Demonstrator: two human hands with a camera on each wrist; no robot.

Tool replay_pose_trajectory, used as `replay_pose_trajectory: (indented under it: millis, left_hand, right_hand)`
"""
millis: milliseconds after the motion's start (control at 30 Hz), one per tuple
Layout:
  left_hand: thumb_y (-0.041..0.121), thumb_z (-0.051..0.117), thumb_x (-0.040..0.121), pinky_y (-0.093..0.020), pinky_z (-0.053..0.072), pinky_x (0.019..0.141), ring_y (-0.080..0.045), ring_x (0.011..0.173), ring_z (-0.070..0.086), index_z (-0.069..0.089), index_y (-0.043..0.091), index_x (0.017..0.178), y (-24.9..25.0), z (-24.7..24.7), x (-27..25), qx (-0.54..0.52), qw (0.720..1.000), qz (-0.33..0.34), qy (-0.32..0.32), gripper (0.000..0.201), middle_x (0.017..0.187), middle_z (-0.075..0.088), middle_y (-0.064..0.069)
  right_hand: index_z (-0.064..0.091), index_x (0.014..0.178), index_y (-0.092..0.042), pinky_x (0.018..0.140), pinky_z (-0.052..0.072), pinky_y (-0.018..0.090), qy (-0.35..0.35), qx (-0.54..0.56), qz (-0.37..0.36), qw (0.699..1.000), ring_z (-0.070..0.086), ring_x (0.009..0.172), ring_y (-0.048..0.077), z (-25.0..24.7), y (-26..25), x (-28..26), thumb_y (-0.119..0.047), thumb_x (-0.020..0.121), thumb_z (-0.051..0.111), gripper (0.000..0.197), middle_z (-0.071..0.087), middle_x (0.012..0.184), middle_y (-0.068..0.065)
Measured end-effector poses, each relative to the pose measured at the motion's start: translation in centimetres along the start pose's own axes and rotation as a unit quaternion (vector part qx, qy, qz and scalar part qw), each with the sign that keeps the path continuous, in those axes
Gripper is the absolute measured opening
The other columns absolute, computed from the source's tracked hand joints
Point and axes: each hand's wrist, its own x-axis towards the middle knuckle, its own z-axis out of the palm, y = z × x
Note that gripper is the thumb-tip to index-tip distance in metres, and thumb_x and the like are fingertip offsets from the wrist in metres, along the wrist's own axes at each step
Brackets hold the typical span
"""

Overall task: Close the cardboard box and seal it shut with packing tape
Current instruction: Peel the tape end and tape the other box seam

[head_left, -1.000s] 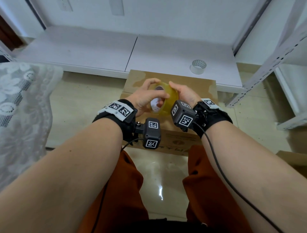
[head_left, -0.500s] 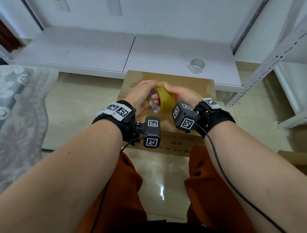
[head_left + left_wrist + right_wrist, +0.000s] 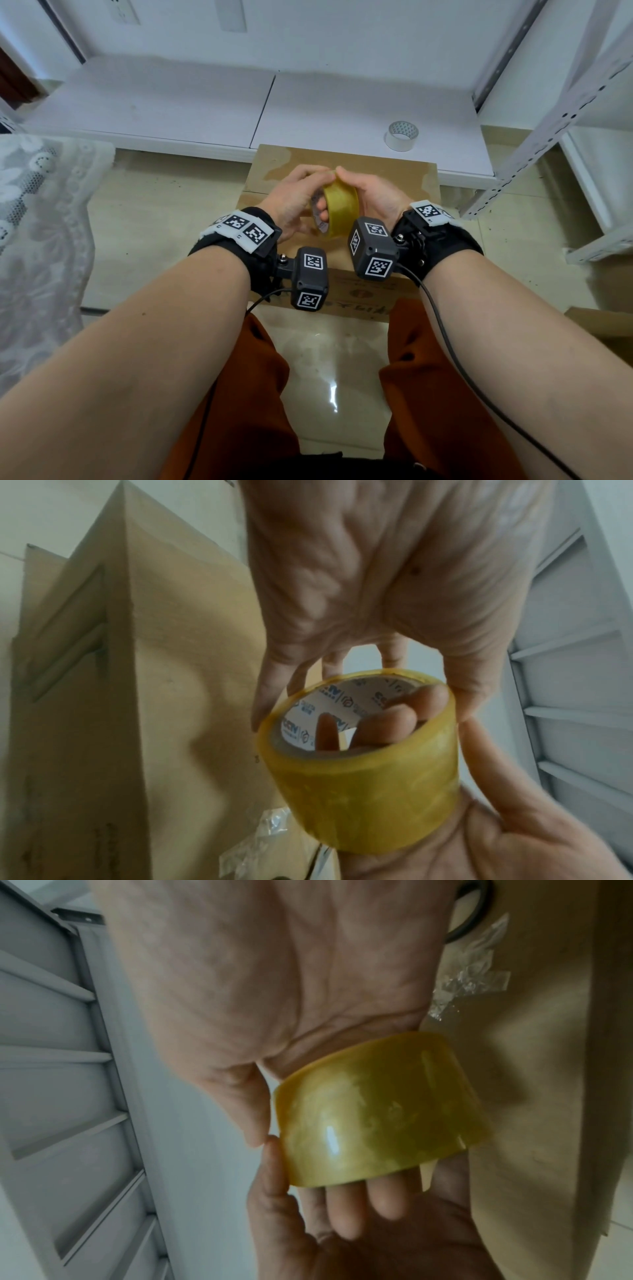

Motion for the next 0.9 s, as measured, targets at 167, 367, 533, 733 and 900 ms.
replay_pose_trajectory:
  millis: [167,367,533,733,900]
  left_hand:
    - [0.039,0.057,0.092,-0.054,0.056,0.074,-0.024,0.083,0.057,0.052,0.022,0.119,-0.1,0.2,0.1,0.018,1.000,-0.003,-0.006,0.033,0.087,0.051,-0.005]
    - [0.047,0.050,0.094,-0.062,0.054,0.075,-0.028,0.085,0.059,0.052,0.026,0.112,0.0,0.3,0.3,0.052,0.999,0.000,0.008,0.028,0.098,0.057,-0.010]
    - [0.043,0.046,0.094,-0.062,0.054,0.074,-0.033,0.097,0.059,0.056,0.025,0.117,0.2,0.4,0.4,0.030,0.999,-0.004,0.020,0.031,0.109,0.056,-0.011]
    - [0.032,0.046,0.098,-0.053,0.051,0.092,-0.029,0.108,0.060,0.059,0.020,0.119,-0.1,-0.4,0.9,0.029,0.999,-0.012,0.012,0.028,0.120,0.059,-0.008]
    - [0.028,0.045,0.100,-0.049,0.051,0.095,-0.025,0.111,0.058,0.061,0.024,0.117,-0.2,-0.7,0.9,0.054,0.998,-0.020,0.007,0.024,0.120,0.060,-0.004]
  right_hand:
    - [0.060,0.101,-0.002,0.077,0.053,0.037,-0.018,0.009,0.015,1.000,0.065,0.070,0.019,0.0,0.0,-0.5,-0.026,0.097,0.049,0.027,0.066,0.080,0.008]
    - [0.060,0.095,0.001,0.068,0.058,0.030,-0.012,-0.010,-0.007,1.000,0.068,0.065,0.015,0.2,-0.2,-0.5,-0.010,0.095,0.051,0.014,0.070,0.073,0.006]
    - [0.061,0.092,-0.002,0.065,0.057,0.031,0.011,-0.011,-0.007,1.000,0.064,0.060,0.017,0.4,-0.2,-0.9,-0.016,0.095,0.054,0.016,0.066,0.071,0.007]
    - [0.058,0.096,-0.004,0.059,0.048,0.028,0.057,-0.010,0.008,0.998,0.053,0.053,0.019,0.4,0.1,-0.9,-0.021,0.092,0.060,0.017,0.056,0.062,0.007]
    - [0.062,0.108,-0.002,0.052,0.046,0.027,0.088,-0.078,0.013,0.993,0.049,0.046,0.018,-0.1,0.5,-0.3,-0.033,0.086,0.068,0.039,0.053,0.057,0.008]
